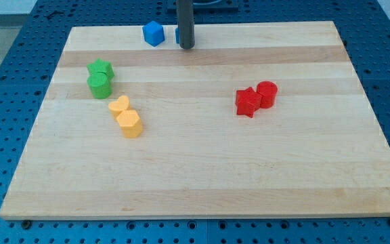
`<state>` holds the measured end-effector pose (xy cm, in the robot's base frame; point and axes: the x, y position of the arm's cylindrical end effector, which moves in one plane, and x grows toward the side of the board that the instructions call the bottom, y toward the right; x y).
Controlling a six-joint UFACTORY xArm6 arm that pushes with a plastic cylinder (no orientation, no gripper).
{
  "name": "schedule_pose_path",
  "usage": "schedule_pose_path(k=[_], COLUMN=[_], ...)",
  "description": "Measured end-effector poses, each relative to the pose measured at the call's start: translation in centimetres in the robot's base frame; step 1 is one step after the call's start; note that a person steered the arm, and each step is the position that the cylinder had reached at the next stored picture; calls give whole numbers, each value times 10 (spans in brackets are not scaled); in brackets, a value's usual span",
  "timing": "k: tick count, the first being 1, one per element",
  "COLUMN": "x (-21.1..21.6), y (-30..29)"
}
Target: Push the green circle a bit right
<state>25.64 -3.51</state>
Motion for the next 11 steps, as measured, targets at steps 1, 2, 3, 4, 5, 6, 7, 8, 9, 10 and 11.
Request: schedule_pose_path(k=[1, 2, 3, 4, 5, 6, 7, 8, 9, 10, 11], x=[11, 13, 13, 20, 47, 47, 92, 145, 147, 112, 89], y=[-20, -78, -139, -209, -270, -270, -260, -256, -218, -158, -85])
